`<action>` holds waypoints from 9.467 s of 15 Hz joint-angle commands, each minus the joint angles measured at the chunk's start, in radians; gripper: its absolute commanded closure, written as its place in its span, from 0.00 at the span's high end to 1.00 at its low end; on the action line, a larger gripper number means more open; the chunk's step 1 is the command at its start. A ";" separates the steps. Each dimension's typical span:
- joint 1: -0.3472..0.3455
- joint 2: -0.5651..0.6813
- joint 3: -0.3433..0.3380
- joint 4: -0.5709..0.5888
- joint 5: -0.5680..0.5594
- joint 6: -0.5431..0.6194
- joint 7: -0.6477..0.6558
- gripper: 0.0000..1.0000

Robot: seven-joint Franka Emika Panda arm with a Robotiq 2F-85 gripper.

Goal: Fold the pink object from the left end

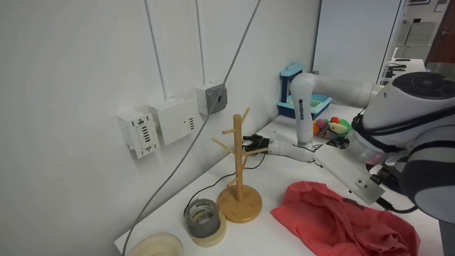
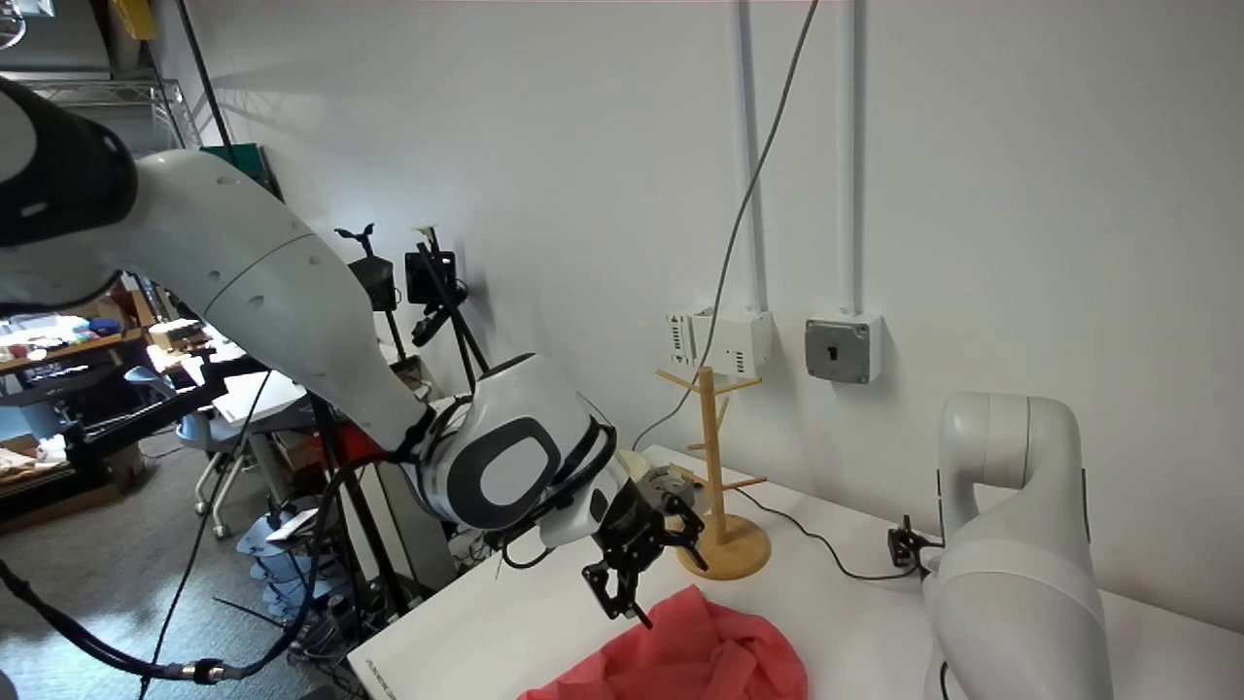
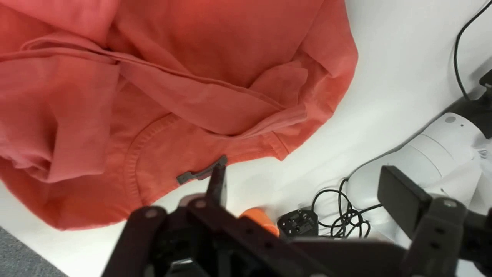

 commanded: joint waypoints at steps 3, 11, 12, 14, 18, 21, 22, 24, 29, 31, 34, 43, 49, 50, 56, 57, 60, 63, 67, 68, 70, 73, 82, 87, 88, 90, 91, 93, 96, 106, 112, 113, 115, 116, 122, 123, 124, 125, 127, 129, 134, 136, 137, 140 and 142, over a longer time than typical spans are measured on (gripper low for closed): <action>0.252 -0.104 -0.205 -0.096 -0.054 -0.135 0.061 1.00; 0.701 -0.197 -0.623 -0.191 -0.177 -0.163 0.043 1.00; 0.774 -0.198 -0.688 -0.193 -0.175 -0.177 0.046 1.00; 0.901 -0.194 -0.805 -0.209 -0.152 -0.174 0.029 1.00; 1.149 -0.141 -1.014 -0.241 -0.087 -0.187 0.020 1.00; 1.292 -0.095 -1.126 -0.261 -0.002 -0.227 0.047 1.00; 1.326 -0.069 -1.149 -0.265 0.038 -0.254 0.077 1.00; 1.379 -0.023 -1.182 -0.263 0.120 -0.321 0.143 1.00; 1.234 -0.015 -1.016 -0.245 0.231 -0.280 -0.017 1.00; 1.227 -0.015 -1.014 -0.245 0.231 -0.280 -0.018 1.00; 1.234 -0.031 -1.022 -0.248 0.235 -0.275 -0.063 1.00; 0.869 -0.086 -0.788 -0.215 0.122 -0.283 -0.596 1.00; 0.837 -0.062 -0.765 -0.219 0.136 -0.272 -0.659 1.00; 0.837 -0.061 -0.763 -0.217 0.136 -0.272 -0.661 1.00; 0.843 -0.132 -0.781 -0.228 0.068 -0.273 -0.812 1.00; 0.844 -0.150 -0.781 -0.240 0.057 -0.249 -0.852 1.00; 0.835 -0.201 -0.772 -0.273 0.036 -0.176 -0.969 1.00; 0.808 -0.253 -0.758 -0.302 0.002 -0.098 -1.089 1.00; 0.820 -0.218 -0.752 -0.310 0.014 -0.116 -1.120 1.00; 0.811 -0.240 -0.748 -0.315 0.010 -0.114 -1.146 1.00; 0.801 -0.270 -0.745 -0.319 0.007 -0.113 -1.171 1.00; 0.756 -0.337 -0.723 -0.316 -0.040 -0.130 -1.270 1.00; 0.539 -0.369 -0.542 -0.351 -0.130 -0.072 -1.558 1.00; 0.489 -0.321 -0.461 -0.341 -0.090 -0.088 -1.541 1.00; 0.478 -0.318 -0.448 -0.341 -0.090 -0.088 -1.540 1.00; 0.481 -0.316 -0.450 -0.341 -0.090 -0.088 -1.539 1.00; 0.481 -0.316 -0.450 -0.341 -0.090 -0.088 -1.539 1.00; 0.481 -0.316 -0.450 -0.341 -0.090 -0.088 -1.539 1.00; 0.475 -0.316 -0.440 -0.341 -0.088 -0.094 -1.543 1.00; 0.297 -0.280 -0.219 -0.336 -0.079 -0.100 -1.696 1.00; -0.036 -0.282 0.091 -0.290 0.034 -0.131 -1.919 1.00; -0.085 -0.264 0.144 -0.271 0.087 -0.138 -1.965 1.00; -0.042 -0.271 0.107 -0.296 0.063 -0.108 -1.914 1.00; -0.061 -0.265 0.126 -0.289 0.076 -0.111 -1.927 1.00; -0.052 -0.233 0.130 -0.280 0.073 -0.103 -1.921 1.00; -0.058 -0.214 0.141 -0.272 0.079 -0.097 -1.924 1.00; -0.061 -0.193 0.151 -0.262 0.084 -0.092 -1.926 1.00; -0.070 -0.173 0.165 -0.251 0.092 -0.087 -1.930 1.00; -0.231 -0.161 0.301 -0.225 -0.062 -0.077 -1.822 1.00; -0.322 -0.125 0.379 -0.187 -0.130 -0.071 -1.767 1.00; -0.468 -0.057 0.471 -0.108 -0.253 -0.073 -1.680 0.94; -0.507 -0.043 0.496 -0.096 -0.272 -0.073 -1.664 0.70; -0.523 -0.039 0.508 -0.093 -0.276 -0.074 -1.660 0.69; -0.539 -0.035 0.522 -0.092 -0.289 -0.074 -1.645 0.44; -0.530 -0.045 0.511 -0.100 -0.305 -0.074 -1.633 0.29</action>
